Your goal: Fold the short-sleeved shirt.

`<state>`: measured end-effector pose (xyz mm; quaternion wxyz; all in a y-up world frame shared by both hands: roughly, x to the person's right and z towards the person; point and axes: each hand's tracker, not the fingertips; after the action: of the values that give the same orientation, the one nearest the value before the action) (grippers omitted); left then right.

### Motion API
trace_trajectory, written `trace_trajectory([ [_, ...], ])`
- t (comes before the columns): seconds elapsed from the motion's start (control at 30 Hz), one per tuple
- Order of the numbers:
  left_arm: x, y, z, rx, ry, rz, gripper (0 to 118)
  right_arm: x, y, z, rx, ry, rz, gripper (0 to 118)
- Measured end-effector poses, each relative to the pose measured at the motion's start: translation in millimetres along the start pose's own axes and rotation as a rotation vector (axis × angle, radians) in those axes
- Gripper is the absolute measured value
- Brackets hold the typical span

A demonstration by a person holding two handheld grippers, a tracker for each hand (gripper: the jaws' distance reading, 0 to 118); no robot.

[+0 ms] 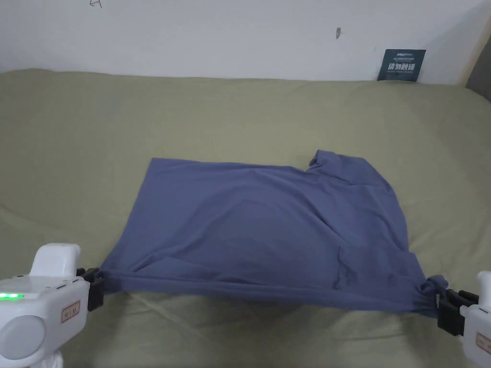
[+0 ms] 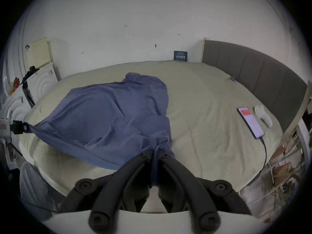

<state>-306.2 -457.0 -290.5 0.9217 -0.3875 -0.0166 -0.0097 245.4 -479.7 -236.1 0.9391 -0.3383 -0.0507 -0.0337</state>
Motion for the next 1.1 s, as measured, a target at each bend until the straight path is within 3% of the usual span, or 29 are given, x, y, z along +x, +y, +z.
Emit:
trace_trajectory([
  [0.4, -3, -14, -15, -0.103, -0.042, 0.036, 6, 3, -8, -18, -0.114, 0.0, -0.036, 13],
  [0.43, -2, -15, -11, -0.107, -0.041, 0.031, 15, 3, -6, -16, -0.118, 0.007, -0.039, 24],
  [0.5, -3, -17, -7, -0.1, -0.028, 0.04, 99, 3, -2, -11, -0.126, 0.005, -0.053, 100],
  [0.53, -4, -16, -2, -0.088, -0.024, 0.049, 118, 3, 2, 0, -0.077, 0.038, -0.052, 118],
  [0.57, -6, -16, 5, -0.059, -0.021, 0.055, 118, 3, 9, 5, -0.095, 0.013, -0.047, 110],
  [0.63, -10, -15, 12, -0.058, -0.012, 0.068, 114, 2, 6, 17, -0.088, 0.01, -0.01, 107],
  [0.7, -12, -17, 18, -0.059, -0.012, 0.08, 102, 3, 9, 28, -0.072, 0.007, -0.001, 97],
  [0.73, -12, -18, 20, -0.059, -0.012, 0.084, 79, 1, 2, 21, -0.068, 0.012, 0.011, 78],
  [0.77, -12, -18, 20, -0.06, -0.012, 0.086, 18, 1, 2, 23, -0.062, 0.007, 0.008, 28],
  [0.8, -11, -20, 18, -0.064, -0.009, 0.087, 0, 1, 3, 21, -0.052, 0.001, 0.032, 6],
  [1.0, -9, -22, 9, -0.106, -0.025, 0.075, 0, -5, 2, 23, -0.07, 0.003, 0.029, 6],
  [1.03, -9, -22, 6, -0.105, -0.023, 0.076, 11, -6, 2, 23, -0.074, 0.003, 0.031, 6],
  [1.1, -11, -18, -5, -0.124, -0.008, 0.072, 98, -7, 1, 21, -0.082, 0.001, 0.028, 5],
])
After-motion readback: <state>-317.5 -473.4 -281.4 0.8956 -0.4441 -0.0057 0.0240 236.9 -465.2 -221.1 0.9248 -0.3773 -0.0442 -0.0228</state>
